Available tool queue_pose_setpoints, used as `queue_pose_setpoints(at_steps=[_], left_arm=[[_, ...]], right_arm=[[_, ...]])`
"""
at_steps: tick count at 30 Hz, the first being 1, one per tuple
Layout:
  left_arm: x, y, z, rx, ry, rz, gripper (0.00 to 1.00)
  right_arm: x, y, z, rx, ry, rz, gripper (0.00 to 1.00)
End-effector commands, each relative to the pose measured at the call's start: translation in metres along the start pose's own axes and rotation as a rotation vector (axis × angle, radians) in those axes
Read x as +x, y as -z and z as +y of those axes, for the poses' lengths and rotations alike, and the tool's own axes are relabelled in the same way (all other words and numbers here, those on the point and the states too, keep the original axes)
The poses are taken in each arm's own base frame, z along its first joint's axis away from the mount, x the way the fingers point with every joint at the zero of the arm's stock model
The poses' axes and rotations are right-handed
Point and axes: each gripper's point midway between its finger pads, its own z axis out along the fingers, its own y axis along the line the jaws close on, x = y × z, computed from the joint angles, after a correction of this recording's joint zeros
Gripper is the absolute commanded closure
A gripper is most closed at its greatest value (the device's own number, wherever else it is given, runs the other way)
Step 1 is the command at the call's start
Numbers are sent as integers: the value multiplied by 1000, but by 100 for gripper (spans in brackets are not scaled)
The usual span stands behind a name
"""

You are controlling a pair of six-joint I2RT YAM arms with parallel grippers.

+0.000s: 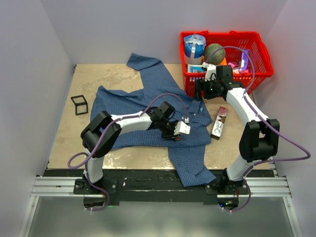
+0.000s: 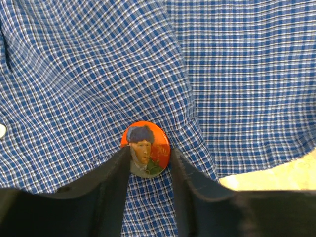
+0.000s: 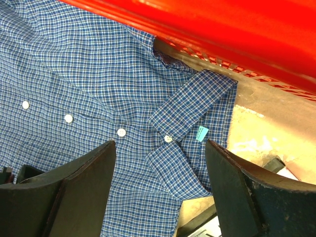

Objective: Remove the brooch from the garment

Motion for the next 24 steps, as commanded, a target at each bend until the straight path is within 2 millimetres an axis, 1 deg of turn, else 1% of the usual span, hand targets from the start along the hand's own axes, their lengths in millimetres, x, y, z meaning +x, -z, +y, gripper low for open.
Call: queue_pose_setpoints(at_steps=[1,3,7,9,11,12,13,15,16,17,19,21,22,24], left_arm=[[-21,7,35,-143,-13,-19,66],[-27,12,44,-180,-26,-37,68],[-39,23,52,-209,-50,-64,70],[-39,23,51,-195,-74,-53,72],[-43,25,56,-191,-97,-46,75],[-40,25,54,-174,-104,-27,76],[-46,26,58,-177,-115,-28,76],[-44,29,57,-160,-112,-12,78],[-48,32,60,-162,-113,-19,79],[-49,34,60,-159,-112,-18,80],[-46,38,63,-160,-98,-14,83],[-42,37,63,-158,-85,-11,88],[-40,36,63,-155,-81,-8,91],[-36,33,61,-145,-51,-1,92]], right_arm=[[-23,2,3,-21,1,-61,25],[-23,2,2,-19,2,-64,25],[-23,1,3,-26,-3,-64,25],[-23,0,4,-29,-4,-62,25],[-21,-1,4,-34,-6,-56,25],[-20,-2,4,-37,-5,-53,25],[-18,-2,6,-50,-3,-45,25],[-14,-2,9,-64,-2,-36,25],[-7,-3,12,-83,-3,-24,25],[-4,-3,14,-98,-3,-16,26],[7,-5,18,-120,2,10,26],[14,-7,25,-164,-7,24,27],[18,-9,26,-172,-18,39,27],[21,-10,30,-200,-27,49,27]])
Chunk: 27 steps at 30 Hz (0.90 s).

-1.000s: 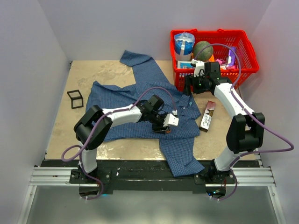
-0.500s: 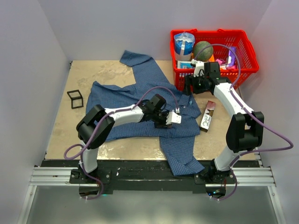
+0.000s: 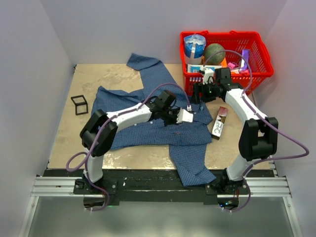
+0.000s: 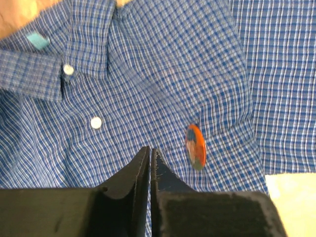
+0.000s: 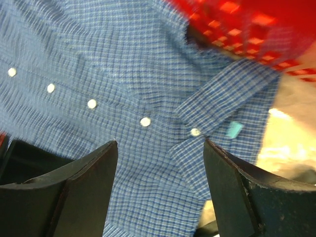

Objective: Remove the brooch from the garment

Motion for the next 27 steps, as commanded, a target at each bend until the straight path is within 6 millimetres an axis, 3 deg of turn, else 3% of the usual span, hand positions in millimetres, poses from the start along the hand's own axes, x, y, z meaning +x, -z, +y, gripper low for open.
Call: queue_pose_setpoints(at_steps=[1,3,4,7,11,14,18,20,21,24,27], left_arm=[[-2,2,2,22,36,-7,90],[2,5,-2,50,108,-6,82],[2,5,-5,69,142,-13,74],[9,10,-16,105,304,-21,67],[14,13,-22,53,452,-58,67],[29,15,-35,31,557,-32,68],[55,44,-58,35,627,-24,69],[74,61,-59,11,650,-20,70],[84,67,-69,11,655,-3,70],[102,76,-81,8,670,19,71],[107,76,-87,-5,704,2,71]], right_arm=[[8,-3,16,-109,-2,27,27],[10,-2,25,-168,19,36,27],[13,-2,27,-179,30,45,28],[29,-6,32,-201,-2,83,28],[47,-9,50,-254,-26,106,28],[54,-6,67,-273,22,101,28],[75,-7,92,-303,151,143,29],[86,-13,95,-304,168,179,31],[90,-16,96,-305,169,195,33],[111,-30,107,-336,170,292,36],[125,-38,115,-361,182,351,38]])
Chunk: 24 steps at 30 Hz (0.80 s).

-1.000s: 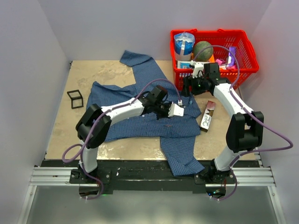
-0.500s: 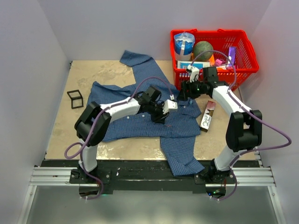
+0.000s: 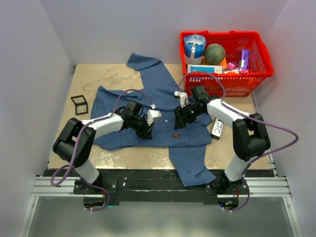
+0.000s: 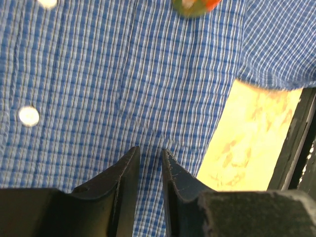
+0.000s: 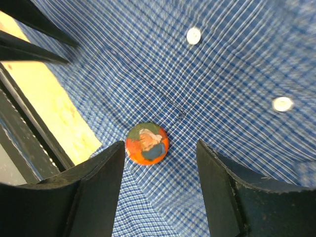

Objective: Remove the brooch from the garment

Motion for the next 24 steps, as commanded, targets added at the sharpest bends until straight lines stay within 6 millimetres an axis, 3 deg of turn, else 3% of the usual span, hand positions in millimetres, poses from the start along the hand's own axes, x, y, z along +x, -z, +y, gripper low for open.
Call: queue_pose_setpoints(at_steps=[1,8,16,24], left_arm=[[-3,1,-9,21,-7,-71,71],[-2,2,-1,-25,29,-100,71],[-3,7,2,-52,12,-105,71],[2,7,8,-68,11,-77,71]], right_arm=[[13,-15,6,-21,26,83,37],[37,-26,-8,86,1,188,38],[56,-41,8,101,72,271,40],[56,-40,20,82,85,294,55]])
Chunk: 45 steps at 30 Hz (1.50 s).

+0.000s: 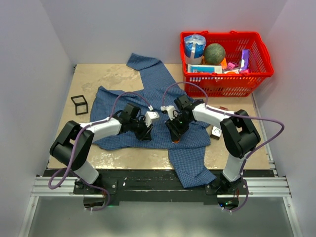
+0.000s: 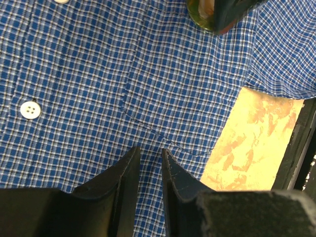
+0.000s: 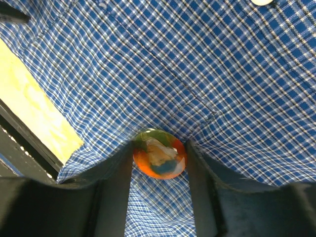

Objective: Remove the brooch from the garment

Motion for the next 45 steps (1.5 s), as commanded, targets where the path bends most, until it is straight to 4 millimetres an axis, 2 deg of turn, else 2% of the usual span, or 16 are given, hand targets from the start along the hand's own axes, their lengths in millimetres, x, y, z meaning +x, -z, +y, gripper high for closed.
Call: queue_pose_setpoints(at_steps=[1,6,11,14,22,25,26,29,32,35,37,38,39,41,42,45], left_arm=[[-9,5,7,-21,-17,-22,71],[-14,5,10,-20,-16,-21,71],[-20,0,14,-10,-17,-22,71],[-25,-2,16,-11,-18,-23,71],[-34,-2,16,8,-13,-29,71],[-49,6,3,46,2,-98,71],[-52,7,0,55,11,-119,71],[-66,13,-3,41,58,-181,71],[-77,16,-4,43,82,-208,72],[-84,18,-6,57,87,-230,73],[-87,16,-4,49,103,-240,73],[-88,16,-1,30,105,-249,71],[-93,16,5,5,122,-275,69],[-104,15,9,-19,133,-325,64],[-106,15,20,-91,139,-335,63],[-121,21,26,-212,65,-391,62]], right_arm=[[3,8,-2,22,-4,30,56],[-3,25,-5,67,30,19,66],[-12,30,-4,70,46,-5,89],[-18,31,1,39,51,-27,94],[-26,33,9,1,49,-53,100],[-46,47,10,32,33,-112,100],[-60,57,11,46,25,-153,100],[-85,75,11,85,5,-236,100],[-100,81,11,90,-28,-282,100],[-114,81,8,102,-98,-302,100],[-119,71,1,118,-153,-295,100],[-127,73,-3,137,-188,-307,100],[-125,62,-7,130,-210,-276,100],[-131,62,-7,95,-252,-280,100],[-131,61,-8,87,-274,-277,100],[-136,66,-17,28,-389,-295,100]])
